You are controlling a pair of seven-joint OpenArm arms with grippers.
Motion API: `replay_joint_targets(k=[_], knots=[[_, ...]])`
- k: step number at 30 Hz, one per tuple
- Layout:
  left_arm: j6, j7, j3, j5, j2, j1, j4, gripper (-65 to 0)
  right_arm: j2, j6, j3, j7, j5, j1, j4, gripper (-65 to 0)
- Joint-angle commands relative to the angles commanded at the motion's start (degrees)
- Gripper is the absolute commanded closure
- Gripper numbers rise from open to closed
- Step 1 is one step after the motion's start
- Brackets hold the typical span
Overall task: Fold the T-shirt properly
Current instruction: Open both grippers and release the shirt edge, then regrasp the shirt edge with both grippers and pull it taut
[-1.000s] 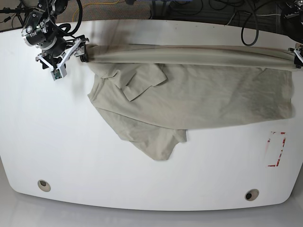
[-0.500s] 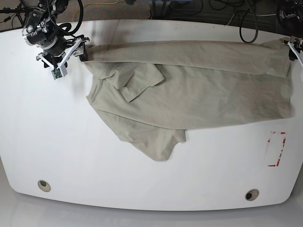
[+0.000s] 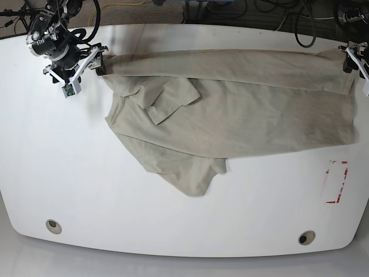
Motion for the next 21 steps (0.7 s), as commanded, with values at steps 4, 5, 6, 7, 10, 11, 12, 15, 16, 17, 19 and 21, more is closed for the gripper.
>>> replay_joint_targets(k=[4,5,6,7,10,11,12,15,16,17,19,21], knots=[[0.0,0.0,0.44,7.82,2.73,-2.46,-0.09,-28.7,-0.44,0.0,0.09,0.0,0.09,2.2,0.0,-42.2],[0.0,0.0,0.53,10.02,3.52,-3.16,-0.35,-28.7,-0.53,0.0,0.09,0.0,0.09,2.46,0.0,-42.2],[0.0,-0.09,0.53,11.43,4.04,-3.6,-0.62,-28.7,-0.62,0.0,0.09,0.0,0.09,2.46,0.0,-42.2],[0.0,-0.09,0.53,14.95,5.01,-4.48,-1.85,-28.7,-1.58,0.0,0.09,0.0,0.18,3.16,0.0,-42.2],[0.0,-0.97,0.7,21.1,6.07,-5.63,-4.84,-28.7,-3.08,0.0,0.09,0.0,0.09,4.66,0.0,-42.0],[0.0,-1.58,0.7,22.42,6.33,-5.89,-5.71,-28.7,-3.16,0.0,0.09,0.0,0.09,4.92,0.0,-42.0],[0.0,-3.52,1.05,24.53,6.33,-6.15,-7.3,-28.7,-3.52,0.0,0.09,0.0,0.09,5.27,0.0,-42.0],[0.0,-7.82,2.29,27.34,6.33,-6.07,-10.2,-28.7,-3.69,0.0,0.09,-0.26,0.18,6.33,0.0,-42.8],[0.0,-9.05,2.73,28.22,6.33,-6.07,-11.34,-28.7,-3.69,0.0,-0.09,-0.35,0.18,6.59,0.0,-43.0],[0.0,-9.85,2.9,28.84,6.33,-6.07,-12.22,-28.7,-3.69,0.0,-0.18,-0.35,0.18,6.68,0.0,-43.0],[0.0,-11.96,2.9,30.15,6.33,-6.07,-14.77,-28.7,-3.87,0.0,-0.26,-0.35,0.7,6.68,0.0,-43.0],[0.0,-14.33,2.81,31.38,6.15,-6.07,-17.67,-28.7,-4.48,0.0,-0.26,-0.35,2.29,6.68,-0.09,-43.0]])
